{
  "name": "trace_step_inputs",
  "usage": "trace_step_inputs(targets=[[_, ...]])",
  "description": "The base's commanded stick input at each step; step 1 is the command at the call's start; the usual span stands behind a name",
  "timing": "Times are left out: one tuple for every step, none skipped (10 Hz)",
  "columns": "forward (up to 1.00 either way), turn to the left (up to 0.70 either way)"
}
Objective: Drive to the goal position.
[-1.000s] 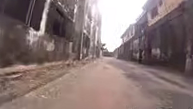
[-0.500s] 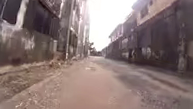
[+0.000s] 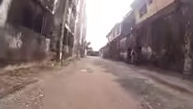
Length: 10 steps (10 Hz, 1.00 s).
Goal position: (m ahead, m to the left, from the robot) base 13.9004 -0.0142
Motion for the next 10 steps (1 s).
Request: trace_step_inputs(targets=[[1.00,-0.19],[1.00,-0.05],[1.00,-0.02],[1.00,0.00],[1.00,0.00],[1.00,0.00],[1.00,0.00],[1.00,0.00],[1.00,0.00],[1.00,0.00]])
